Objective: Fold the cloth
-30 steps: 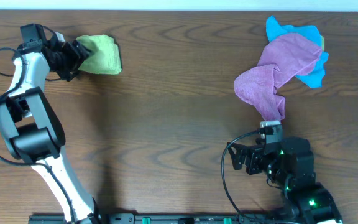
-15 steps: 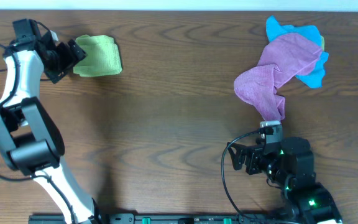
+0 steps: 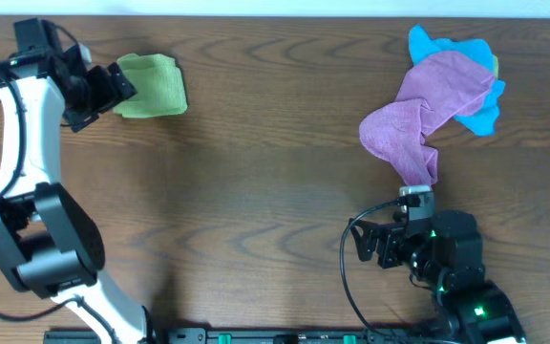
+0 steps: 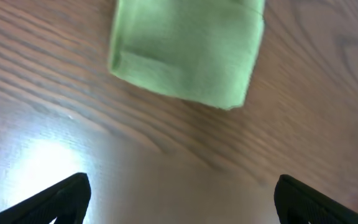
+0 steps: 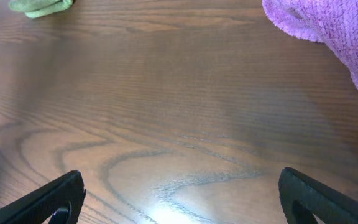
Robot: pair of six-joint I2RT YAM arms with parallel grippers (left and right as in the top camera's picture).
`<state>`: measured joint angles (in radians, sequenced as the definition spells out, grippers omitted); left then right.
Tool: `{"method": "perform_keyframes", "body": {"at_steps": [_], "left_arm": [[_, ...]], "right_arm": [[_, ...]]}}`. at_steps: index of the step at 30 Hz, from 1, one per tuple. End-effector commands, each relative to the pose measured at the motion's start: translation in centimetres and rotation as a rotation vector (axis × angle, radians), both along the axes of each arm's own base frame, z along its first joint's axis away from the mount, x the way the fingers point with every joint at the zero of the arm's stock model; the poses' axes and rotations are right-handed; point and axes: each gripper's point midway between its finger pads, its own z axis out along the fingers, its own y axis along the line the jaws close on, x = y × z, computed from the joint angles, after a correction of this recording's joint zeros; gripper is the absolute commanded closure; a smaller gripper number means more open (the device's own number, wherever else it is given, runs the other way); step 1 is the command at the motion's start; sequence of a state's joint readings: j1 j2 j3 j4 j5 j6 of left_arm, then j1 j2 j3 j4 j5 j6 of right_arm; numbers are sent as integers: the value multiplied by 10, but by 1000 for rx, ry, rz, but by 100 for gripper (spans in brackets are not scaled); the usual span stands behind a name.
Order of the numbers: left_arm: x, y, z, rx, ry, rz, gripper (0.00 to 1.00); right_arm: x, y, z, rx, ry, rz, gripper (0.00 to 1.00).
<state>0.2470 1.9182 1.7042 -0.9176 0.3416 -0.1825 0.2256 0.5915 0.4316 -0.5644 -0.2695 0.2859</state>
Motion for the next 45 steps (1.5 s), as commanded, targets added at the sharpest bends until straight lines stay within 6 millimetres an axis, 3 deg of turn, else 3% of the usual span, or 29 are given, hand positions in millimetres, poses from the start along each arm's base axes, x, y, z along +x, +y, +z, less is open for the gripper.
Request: {"method": "perform_keyframes", "body": {"at_steps": [1, 6, 12, 21, 25, 30, 34, 45], "left_arm": [[-2, -15, 18, 60, -21, -51, 5], [-4, -37, 21, 30, -4, -21, 5], [-8, -41, 19, 31, 16, -27, 5], [-67, -46, 1, 35, 255, -100, 5], [-80, -53, -13, 36, 287, -138, 5], [-92, -63, -27, 49, 203, -153, 4], [-112, -69, -35, 61, 113, -148, 5], [-154, -71, -24, 142, -274, -153, 5]], "right_arm": [[0, -2, -1, 8, 8, -20, 1], [0, -2, -1, 8, 8, -20, 1], [0, -2, -1, 8, 8, -20, 1], [0, -2, -1, 8, 8, -20, 1], [0, -2, -1, 8, 8, -20, 1], [0, -2, -1, 8, 8, -20, 1], [0, -2, -1, 8, 8, -20, 1], [0, -2, -1, 8, 8, -20, 1]]}}
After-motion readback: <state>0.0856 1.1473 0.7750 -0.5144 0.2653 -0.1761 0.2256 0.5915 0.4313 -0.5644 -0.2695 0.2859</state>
